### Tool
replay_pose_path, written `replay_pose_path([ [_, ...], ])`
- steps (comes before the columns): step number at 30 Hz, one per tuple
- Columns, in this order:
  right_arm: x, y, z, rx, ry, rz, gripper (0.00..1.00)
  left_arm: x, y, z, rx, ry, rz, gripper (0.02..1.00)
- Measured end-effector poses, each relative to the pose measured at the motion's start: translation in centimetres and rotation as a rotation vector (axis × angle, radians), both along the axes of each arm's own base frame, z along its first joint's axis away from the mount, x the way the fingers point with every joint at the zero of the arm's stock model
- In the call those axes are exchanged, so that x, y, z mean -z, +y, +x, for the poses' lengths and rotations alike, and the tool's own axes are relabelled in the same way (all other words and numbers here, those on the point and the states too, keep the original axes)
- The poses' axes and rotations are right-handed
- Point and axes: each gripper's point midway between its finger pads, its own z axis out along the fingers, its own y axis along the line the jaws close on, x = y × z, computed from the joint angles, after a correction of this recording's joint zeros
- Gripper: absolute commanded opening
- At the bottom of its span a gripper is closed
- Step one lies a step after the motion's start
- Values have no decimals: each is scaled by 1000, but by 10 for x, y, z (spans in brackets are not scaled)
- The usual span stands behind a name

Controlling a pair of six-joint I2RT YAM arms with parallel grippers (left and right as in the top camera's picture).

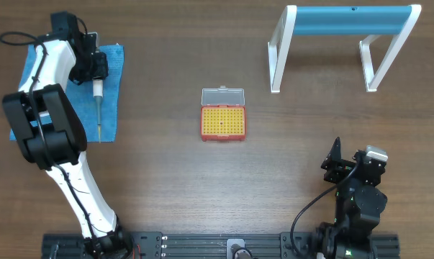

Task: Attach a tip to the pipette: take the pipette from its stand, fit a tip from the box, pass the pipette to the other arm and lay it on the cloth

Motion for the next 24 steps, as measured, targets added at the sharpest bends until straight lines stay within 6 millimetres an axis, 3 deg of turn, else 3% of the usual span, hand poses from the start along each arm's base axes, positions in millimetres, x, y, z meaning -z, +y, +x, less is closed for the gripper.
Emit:
replay_pose_path([
  [7,0,0,0,0,0,0,776,0,0,0,-1,1,3,286],
  [16,0,0,0,0,0,0,776,1,0,-3,-6,12,2,660],
  [19,0,0,0,0,0,0,776,1,-2,-10,-4,45,-6,842],
  [22,0,0,0,0,0,0,776,-10,-2,-13,-4,68,-12,976],
  [24,0,0,0,0,0,0,779,-20,-2,-13,-3,69,-11,998],
])
